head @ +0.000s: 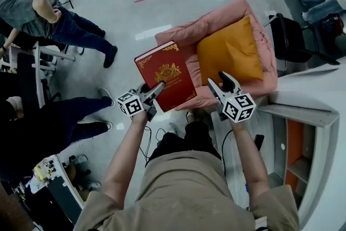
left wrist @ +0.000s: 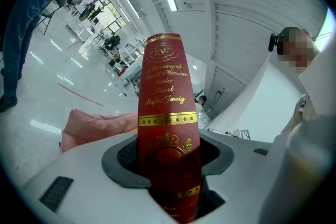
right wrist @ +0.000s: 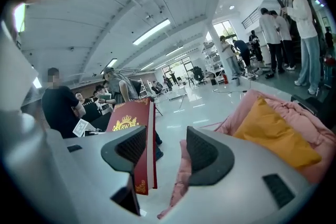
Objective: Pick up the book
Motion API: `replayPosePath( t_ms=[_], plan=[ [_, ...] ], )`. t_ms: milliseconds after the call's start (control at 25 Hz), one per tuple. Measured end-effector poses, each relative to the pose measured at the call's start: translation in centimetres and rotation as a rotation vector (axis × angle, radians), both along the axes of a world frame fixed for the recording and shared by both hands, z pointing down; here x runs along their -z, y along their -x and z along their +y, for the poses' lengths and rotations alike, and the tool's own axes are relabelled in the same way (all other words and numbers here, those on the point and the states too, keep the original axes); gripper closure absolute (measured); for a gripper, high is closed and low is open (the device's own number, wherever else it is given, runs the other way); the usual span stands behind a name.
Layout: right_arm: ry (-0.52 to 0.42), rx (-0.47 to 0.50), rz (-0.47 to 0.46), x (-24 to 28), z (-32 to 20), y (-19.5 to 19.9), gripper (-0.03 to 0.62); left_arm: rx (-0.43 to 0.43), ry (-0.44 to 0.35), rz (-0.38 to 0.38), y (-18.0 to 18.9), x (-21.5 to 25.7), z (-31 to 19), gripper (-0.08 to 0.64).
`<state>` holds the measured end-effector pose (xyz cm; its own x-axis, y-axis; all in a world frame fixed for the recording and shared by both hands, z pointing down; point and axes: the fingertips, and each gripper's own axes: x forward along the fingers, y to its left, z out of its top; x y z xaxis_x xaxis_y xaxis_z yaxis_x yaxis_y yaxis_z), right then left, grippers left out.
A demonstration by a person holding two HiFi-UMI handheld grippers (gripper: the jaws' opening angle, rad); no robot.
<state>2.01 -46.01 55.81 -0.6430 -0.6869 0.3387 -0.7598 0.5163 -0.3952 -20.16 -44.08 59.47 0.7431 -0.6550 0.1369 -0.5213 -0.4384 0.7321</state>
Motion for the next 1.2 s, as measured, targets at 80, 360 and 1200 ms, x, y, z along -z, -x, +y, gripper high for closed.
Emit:
replayPosePath(
  t_ms=[80,360,1200],
  plan=[
    [-0.034,0.005,0.011,1.4,2.2,1.5,0.342,-0.004,-0.044,0.006,1.3,1.7,2.1,0.315],
    [-0.119,0.048,0.037,5.2,9.7,6.3,0.35,0.002,-0.107,0.002,5.8,5.7,9.6,0.316],
    [-0.131,0.174,0.161,4.8,21.8,3.0,0.354,-0.035,-0.017,-0.036,3.8,4.3,25.0,0.316]
  ],
)
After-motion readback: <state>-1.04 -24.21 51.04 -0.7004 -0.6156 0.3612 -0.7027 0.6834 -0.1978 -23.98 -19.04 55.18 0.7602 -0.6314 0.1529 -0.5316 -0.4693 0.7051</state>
